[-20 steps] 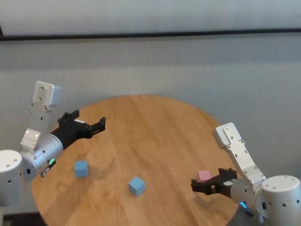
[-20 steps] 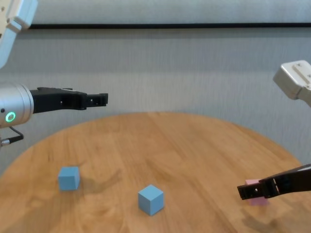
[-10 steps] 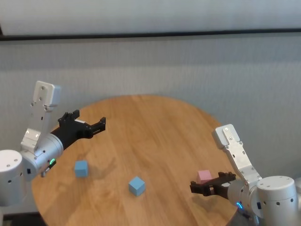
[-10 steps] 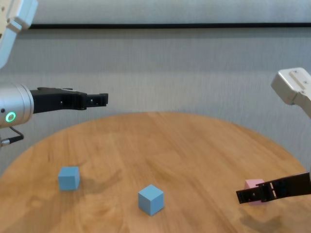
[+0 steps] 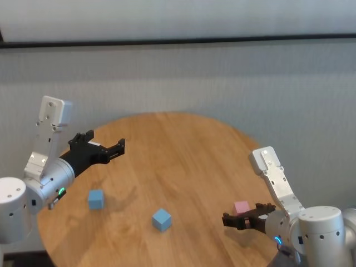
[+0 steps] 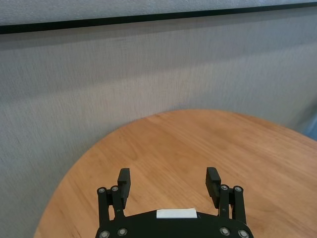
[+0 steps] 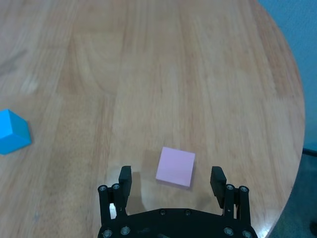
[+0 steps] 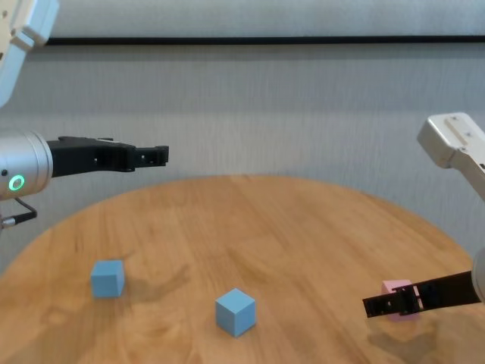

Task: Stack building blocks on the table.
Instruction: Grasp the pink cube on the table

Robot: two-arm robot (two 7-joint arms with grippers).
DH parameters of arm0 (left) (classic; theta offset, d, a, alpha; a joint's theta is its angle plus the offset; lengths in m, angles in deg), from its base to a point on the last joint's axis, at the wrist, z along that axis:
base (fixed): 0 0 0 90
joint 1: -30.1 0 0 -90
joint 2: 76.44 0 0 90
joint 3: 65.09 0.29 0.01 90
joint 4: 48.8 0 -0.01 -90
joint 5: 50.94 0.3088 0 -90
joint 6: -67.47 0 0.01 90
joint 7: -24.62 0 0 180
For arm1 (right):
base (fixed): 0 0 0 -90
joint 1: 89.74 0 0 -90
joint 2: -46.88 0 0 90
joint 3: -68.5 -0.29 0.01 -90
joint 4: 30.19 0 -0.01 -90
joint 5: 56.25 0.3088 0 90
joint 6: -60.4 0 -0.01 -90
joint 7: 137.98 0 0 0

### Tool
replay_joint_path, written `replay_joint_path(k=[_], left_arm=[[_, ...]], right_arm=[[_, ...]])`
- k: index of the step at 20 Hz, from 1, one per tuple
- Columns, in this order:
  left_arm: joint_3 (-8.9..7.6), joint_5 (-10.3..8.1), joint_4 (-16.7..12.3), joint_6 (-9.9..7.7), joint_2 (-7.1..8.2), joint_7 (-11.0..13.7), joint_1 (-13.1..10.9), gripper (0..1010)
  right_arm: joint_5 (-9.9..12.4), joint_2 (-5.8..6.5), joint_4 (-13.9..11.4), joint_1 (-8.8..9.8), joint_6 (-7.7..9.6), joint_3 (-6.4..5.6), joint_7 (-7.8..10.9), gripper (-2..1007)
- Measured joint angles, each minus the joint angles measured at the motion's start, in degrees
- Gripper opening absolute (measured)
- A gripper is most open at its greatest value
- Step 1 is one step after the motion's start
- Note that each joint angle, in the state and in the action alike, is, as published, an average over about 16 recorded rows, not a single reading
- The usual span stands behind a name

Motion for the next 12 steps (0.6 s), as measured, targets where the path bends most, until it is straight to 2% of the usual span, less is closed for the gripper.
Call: replay_joint_path(k=[12], left_arm=[[0.00, 0.00, 0.0, 0.00, 0.00, 0.0, 0.0, 999]], right_arm=[[-1.1, -1.55, 2.4, -1.13, -0.55, -0.70, 1.07, 1005]])
